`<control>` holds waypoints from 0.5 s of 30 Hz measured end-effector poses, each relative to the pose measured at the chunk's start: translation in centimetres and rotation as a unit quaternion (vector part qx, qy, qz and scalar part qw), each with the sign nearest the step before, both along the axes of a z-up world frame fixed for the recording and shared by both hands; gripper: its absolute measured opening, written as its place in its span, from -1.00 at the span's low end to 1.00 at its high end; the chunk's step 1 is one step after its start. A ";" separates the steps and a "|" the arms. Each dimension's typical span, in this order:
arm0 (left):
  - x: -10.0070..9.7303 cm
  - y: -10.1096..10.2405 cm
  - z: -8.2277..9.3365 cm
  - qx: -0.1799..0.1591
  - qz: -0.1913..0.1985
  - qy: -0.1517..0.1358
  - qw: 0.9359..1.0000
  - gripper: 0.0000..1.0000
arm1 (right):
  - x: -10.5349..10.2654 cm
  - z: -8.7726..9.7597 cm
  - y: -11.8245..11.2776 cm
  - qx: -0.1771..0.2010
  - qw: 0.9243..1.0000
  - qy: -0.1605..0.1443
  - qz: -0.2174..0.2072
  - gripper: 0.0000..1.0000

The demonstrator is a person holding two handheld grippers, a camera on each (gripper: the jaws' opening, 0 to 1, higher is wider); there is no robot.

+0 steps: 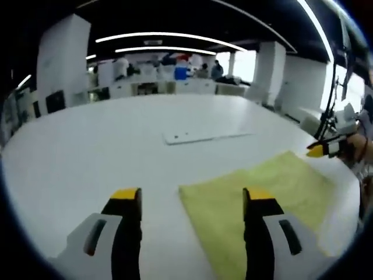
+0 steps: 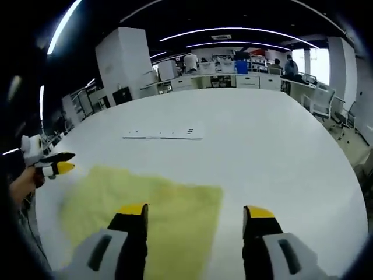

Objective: Fold the garment on the visible template until the final outline fits inside the template.

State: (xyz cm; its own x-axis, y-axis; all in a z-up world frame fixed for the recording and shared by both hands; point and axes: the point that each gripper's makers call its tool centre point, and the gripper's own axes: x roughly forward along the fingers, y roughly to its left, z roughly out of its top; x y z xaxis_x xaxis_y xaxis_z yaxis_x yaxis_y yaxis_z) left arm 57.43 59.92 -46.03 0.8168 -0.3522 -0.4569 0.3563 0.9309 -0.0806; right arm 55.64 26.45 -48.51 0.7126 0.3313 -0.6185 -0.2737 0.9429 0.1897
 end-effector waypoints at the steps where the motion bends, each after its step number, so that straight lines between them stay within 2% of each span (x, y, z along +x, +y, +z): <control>1: -0.5 0.0 0.2 -0.001 -0.006 -0.003 1.000 0.35 | -0.4 0.1 0.1 0.005 1.000 0.001 0.001 0.32; 4: -1.5 -0.1 0.5 0.000 -0.021 -0.005 1.000 0.36 | -1.7 0.4 0.3 0.006 1.000 0.005 0.014 0.32; 8: -3.0 0.0 0.7 0.018 -0.050 -0.009 0.999 0.35 | -3.4 0.8 0.6 0.005 0.999 0.008 0.032 0.33; 15: -5.7 0.0 0.2 0.013 -0.080 -0.001 0.997 0.37 | -6.9 0.4 1.6 0.001 0.996 0.024 0.081 0.32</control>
State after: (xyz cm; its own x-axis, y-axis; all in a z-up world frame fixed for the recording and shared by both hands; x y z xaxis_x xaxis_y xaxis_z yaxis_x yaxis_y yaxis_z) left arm 51.69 59.92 -45.85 0.7524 -0.4656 -0.4660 0.5002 0.8641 -0.0558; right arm 48.73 28.03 -48.08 0.6194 0.4409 -0.6496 -0.4122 0.8868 0.2089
